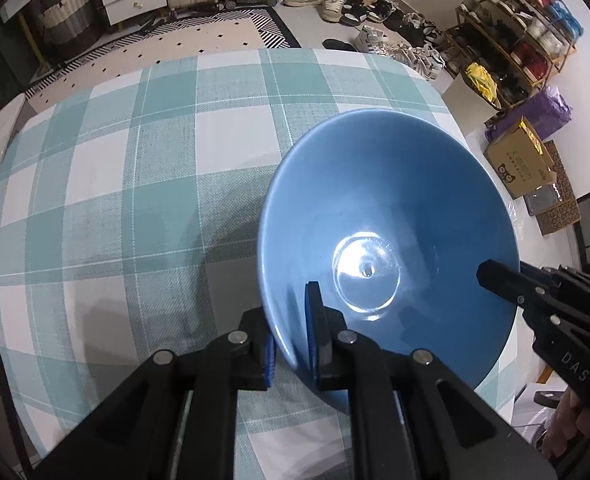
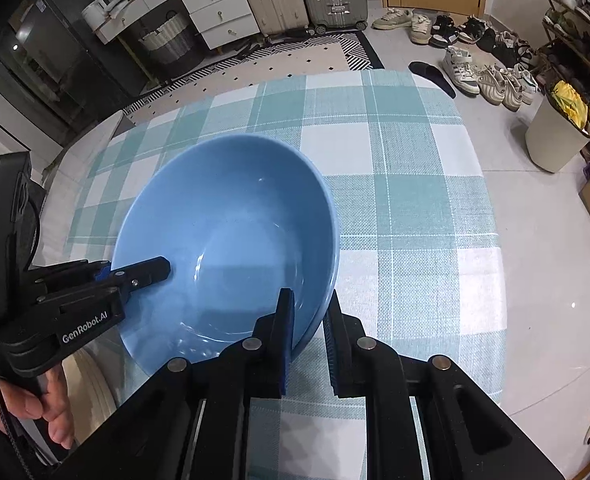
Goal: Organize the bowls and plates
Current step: 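Lift and carry the blue bowl with both tools toward the nested bowls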
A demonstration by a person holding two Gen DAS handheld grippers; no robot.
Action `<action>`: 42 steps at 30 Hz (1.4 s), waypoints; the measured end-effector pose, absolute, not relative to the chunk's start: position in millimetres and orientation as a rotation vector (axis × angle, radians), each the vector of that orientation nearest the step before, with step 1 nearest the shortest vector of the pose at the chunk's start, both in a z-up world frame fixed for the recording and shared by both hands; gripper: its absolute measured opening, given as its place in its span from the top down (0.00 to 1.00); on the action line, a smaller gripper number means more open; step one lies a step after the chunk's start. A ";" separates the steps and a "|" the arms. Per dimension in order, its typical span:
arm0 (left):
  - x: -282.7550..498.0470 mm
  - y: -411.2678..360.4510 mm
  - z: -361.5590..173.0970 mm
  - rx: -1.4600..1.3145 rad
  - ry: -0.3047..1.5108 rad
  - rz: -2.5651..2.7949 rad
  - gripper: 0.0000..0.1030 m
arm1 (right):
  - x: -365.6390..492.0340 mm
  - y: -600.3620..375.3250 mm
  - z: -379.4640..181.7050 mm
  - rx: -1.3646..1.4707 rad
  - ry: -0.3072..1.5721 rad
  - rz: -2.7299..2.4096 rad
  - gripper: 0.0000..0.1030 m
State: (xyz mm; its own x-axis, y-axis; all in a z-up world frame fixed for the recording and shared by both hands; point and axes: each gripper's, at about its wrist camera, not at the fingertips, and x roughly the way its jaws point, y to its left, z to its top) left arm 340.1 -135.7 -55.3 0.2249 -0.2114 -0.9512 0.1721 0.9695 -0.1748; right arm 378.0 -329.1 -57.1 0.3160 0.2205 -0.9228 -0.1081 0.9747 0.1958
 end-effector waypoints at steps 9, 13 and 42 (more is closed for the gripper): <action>327.2 -131.6 -63.4 -0.039 1.332 -0.253 0.89 | 366.1 -326.9 -66.4 0.091 1.265 0.215 0.86; 327.7 -130.4 -68.5 -0.034 1.325 -0.260 0.89 | 370.7 -325.1 -73.7 0.098 1.263 0.224 0.86; 280.4 -132.1 1.7 -0.077 1.312 -0.355 0.89 | 331.8 -329.4 -4.6 0.122 1.144 0.209 0.88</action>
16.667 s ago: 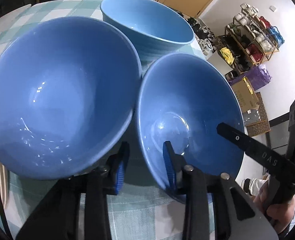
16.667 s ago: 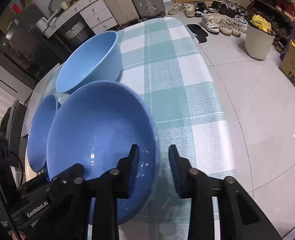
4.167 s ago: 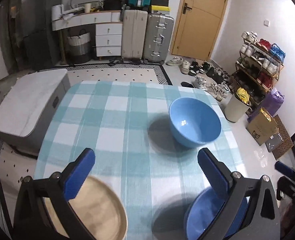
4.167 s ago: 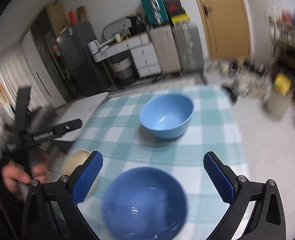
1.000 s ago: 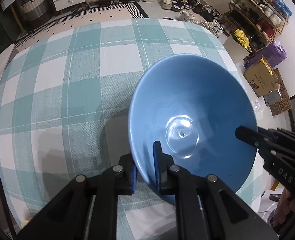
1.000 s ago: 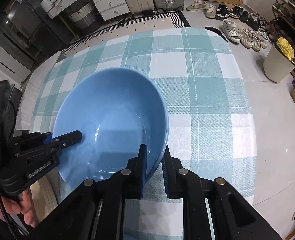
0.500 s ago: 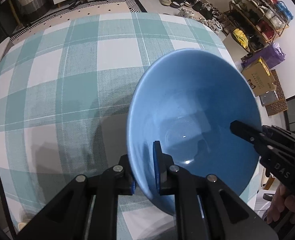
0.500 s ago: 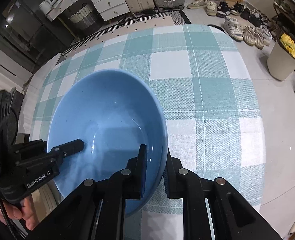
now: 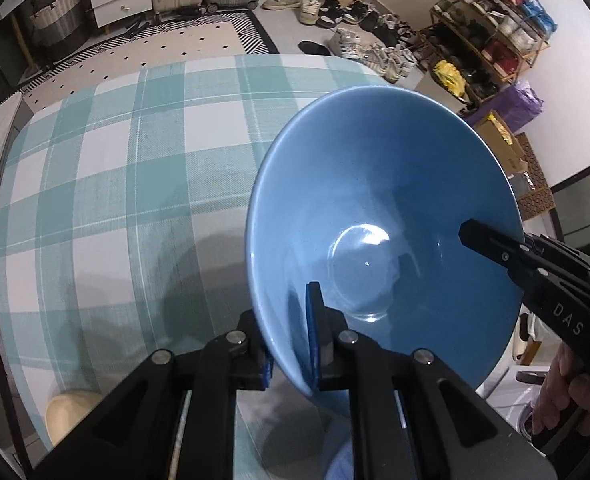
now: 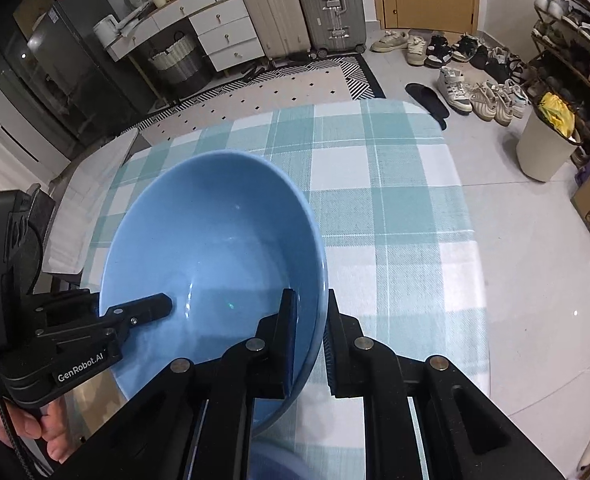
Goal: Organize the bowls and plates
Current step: 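Lift and carry the blue bowl with both tools toward the nested bowls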
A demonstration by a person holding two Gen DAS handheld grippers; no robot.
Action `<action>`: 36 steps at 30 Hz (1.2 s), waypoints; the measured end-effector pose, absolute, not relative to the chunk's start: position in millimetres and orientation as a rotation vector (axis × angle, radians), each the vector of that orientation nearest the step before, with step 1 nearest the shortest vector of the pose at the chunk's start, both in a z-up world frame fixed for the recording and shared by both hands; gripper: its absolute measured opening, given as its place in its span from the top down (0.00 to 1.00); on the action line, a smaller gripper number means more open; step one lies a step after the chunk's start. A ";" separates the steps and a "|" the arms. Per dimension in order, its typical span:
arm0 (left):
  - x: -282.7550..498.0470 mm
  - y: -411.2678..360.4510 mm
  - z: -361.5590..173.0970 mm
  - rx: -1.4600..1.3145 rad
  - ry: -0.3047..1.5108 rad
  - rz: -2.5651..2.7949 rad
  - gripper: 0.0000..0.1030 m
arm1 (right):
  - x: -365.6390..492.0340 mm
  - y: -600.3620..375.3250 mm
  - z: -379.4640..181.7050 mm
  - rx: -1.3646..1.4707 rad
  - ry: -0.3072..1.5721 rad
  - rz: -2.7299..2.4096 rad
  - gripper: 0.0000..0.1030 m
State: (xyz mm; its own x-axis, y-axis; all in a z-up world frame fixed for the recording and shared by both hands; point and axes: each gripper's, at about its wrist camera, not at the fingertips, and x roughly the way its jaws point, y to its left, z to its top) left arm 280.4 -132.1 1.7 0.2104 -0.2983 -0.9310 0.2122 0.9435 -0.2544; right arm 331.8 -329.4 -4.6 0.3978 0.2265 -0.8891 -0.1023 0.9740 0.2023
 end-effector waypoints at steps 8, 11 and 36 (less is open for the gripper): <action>230.1 -132.1 35.1 -0.056 1.249 -0.401 0.89 | 269.2 -329.6 42.3 0.095 1.083 0.191 0.88; 215.0 -127.0 37.5 -0.093 1.266 -0.415 0.89 | 246.8 -328.4 49.5 0.092 1.088 0.187 0.88; 133.2 -137.0 11.5 -0.010 1.306 -0.466 0.87 | 160.3 -335.5 12.4 0.140 1.191 0.174 0.88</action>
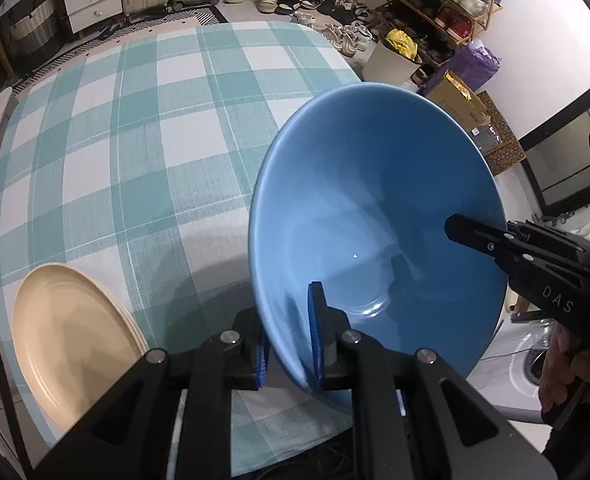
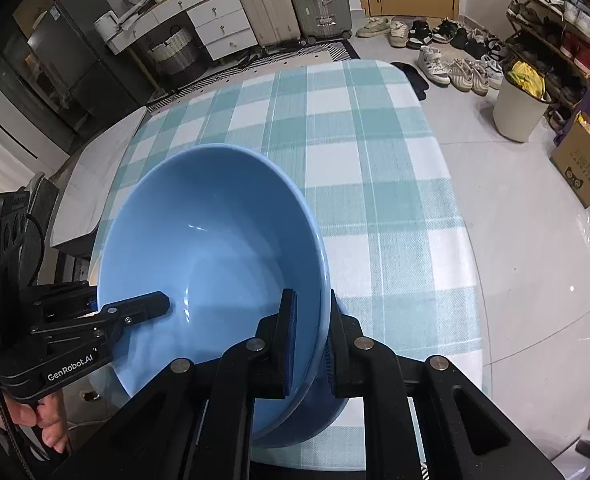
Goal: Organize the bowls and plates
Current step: 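Lift and carry the blue bowl with both tools toward the nested bowls, then lower the blue bowl into the nested blue bowls with both tools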
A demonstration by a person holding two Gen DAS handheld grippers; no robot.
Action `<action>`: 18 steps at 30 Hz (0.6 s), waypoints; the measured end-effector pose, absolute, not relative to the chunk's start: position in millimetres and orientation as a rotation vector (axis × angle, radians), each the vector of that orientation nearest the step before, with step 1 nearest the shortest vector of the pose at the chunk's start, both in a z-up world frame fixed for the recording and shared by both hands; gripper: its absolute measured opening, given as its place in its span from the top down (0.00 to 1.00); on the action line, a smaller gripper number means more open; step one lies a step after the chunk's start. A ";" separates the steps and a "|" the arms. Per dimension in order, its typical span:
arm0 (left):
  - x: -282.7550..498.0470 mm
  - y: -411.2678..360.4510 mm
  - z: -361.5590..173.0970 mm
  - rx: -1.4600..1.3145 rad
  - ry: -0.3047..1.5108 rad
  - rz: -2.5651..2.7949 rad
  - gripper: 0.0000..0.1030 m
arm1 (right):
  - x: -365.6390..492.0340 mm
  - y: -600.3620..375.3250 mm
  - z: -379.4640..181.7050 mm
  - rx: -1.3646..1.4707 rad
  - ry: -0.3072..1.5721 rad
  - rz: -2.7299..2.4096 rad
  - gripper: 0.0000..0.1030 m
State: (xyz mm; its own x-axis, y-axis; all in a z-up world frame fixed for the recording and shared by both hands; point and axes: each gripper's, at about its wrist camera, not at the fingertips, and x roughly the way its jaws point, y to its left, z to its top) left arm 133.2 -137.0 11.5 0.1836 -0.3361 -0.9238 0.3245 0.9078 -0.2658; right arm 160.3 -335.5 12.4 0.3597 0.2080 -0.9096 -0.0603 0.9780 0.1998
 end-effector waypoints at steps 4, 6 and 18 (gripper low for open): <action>124.8 -137.5 4.7 0.021 1.273 -0.442 0.87 | 154.7 -335.4 2.4 0.155 1.202 0.189 0.88; 120.5 -139.5 -0.4 0.038 1.269 -0.439 0.87 | 151.4 -335.3 -1.9 0.155 1.200 0.190 0.88; 107.4 -145.2 -9.6 0.088 1.248 -0.437 0.83 | 133.8 -342.7 -27.8 0.193 1.216 0.198 0.88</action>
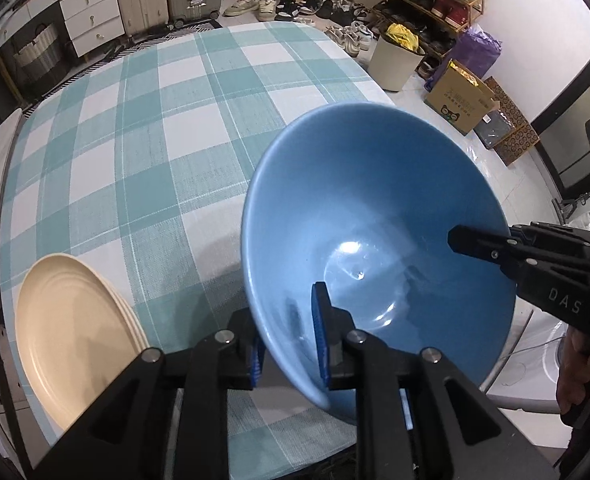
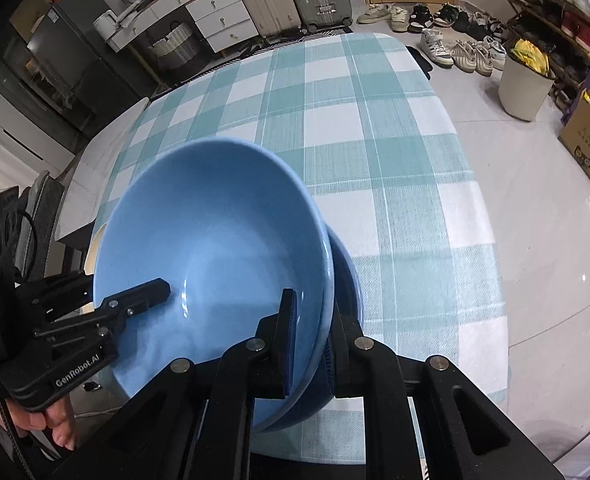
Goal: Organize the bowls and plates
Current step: 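Lower the blue bowl into the nested blue bowls with both tools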
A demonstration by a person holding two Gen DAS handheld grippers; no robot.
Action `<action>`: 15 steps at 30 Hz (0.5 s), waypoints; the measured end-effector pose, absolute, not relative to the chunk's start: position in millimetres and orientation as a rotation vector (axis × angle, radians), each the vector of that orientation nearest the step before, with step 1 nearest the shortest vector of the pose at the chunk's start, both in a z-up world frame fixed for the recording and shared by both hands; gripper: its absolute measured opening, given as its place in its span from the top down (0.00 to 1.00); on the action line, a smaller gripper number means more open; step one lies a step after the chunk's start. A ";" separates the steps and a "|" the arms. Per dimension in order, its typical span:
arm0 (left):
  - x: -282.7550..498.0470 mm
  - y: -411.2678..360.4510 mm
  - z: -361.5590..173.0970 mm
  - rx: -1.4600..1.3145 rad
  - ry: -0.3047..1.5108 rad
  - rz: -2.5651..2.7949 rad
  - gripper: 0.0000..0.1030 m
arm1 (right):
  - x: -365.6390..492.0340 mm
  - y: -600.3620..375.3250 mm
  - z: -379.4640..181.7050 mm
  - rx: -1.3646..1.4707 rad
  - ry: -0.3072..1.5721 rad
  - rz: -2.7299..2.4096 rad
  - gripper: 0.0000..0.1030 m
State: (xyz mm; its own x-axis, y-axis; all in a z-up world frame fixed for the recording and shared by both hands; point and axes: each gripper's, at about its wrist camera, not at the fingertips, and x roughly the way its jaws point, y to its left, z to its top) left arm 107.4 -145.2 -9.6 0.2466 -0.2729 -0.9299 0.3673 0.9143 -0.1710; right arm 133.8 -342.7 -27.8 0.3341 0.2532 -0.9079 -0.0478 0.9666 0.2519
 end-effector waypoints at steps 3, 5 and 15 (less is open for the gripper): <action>104.1 -145.8 -9.4 0.104 1.242 -0.437 0.83 | 128.2 -339.7 -27.9 0.170 1.214 0.208 0.88; 101.9 -146.5 -12.1 0.129 1.239 -0.422 0.83 | 125.6 -337.5 -29.2 0.153 1.214 0.213 0.88; 92.5 -146.6 -26.1 0.183 1.204 -0.379 0.79 | 116.2 -349.4 -41.2 0.173 1.195 0.195 0.84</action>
